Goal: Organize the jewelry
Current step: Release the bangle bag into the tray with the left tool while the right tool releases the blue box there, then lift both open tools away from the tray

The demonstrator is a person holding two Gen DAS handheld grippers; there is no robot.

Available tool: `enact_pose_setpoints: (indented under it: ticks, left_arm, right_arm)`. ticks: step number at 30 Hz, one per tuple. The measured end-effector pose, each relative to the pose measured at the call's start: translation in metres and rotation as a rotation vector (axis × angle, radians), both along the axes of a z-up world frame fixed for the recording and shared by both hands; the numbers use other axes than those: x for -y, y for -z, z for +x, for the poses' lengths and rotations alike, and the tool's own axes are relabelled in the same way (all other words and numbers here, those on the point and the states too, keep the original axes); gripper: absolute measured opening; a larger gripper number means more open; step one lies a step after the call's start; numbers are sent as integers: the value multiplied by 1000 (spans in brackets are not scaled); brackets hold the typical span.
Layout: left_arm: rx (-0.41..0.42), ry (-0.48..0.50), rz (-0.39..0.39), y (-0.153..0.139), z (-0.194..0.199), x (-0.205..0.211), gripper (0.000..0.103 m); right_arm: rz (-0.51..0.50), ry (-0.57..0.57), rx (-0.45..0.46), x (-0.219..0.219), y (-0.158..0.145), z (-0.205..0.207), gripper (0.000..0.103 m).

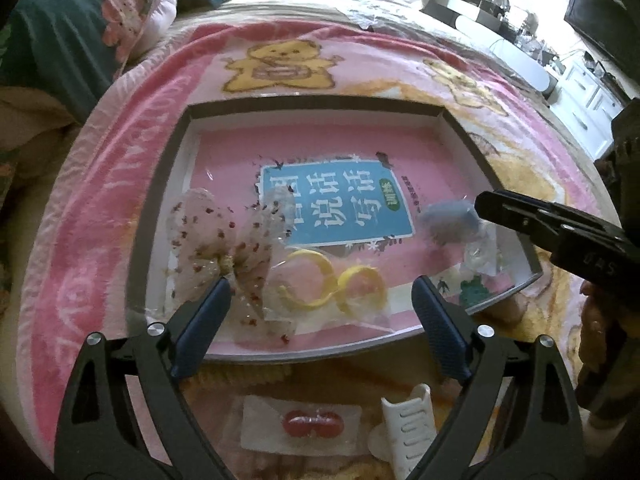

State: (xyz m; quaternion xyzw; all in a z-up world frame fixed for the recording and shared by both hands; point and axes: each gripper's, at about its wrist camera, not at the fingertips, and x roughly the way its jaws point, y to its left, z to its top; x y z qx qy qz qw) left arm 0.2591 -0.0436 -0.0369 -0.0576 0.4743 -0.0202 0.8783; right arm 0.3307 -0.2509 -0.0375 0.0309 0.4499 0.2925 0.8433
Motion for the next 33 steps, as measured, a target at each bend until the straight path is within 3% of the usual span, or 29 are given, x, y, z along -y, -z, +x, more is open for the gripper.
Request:
enact_pose_setpoints:
  ticks: [7,9,14,19,23,33]
  left_arm:
    - [33,-35,-23,-23,-14,-9,88]
    - [43,-43,-29,-29,-18,-11,91]
    - [76,-64,-42,-46,-31,-18,93]
    - [113,-88,-50,-64,-45,-26,94]
    - [139,-107,-65,-77,-56,-33,94]
    - [207,-114,-66,-107,-86,-42,93]
  right_arm:
    - [21,22,30,7,-17,-8,54]
    - [28,35,56,10,-27,-13,65]
    - [57,57,105,18,-48,-27,79]
    - [49,69,172,23,-70,-44,80]
    - [75,83,213,30,-88,-60,86]
    - [89,88,276,35,-120,-101,86]
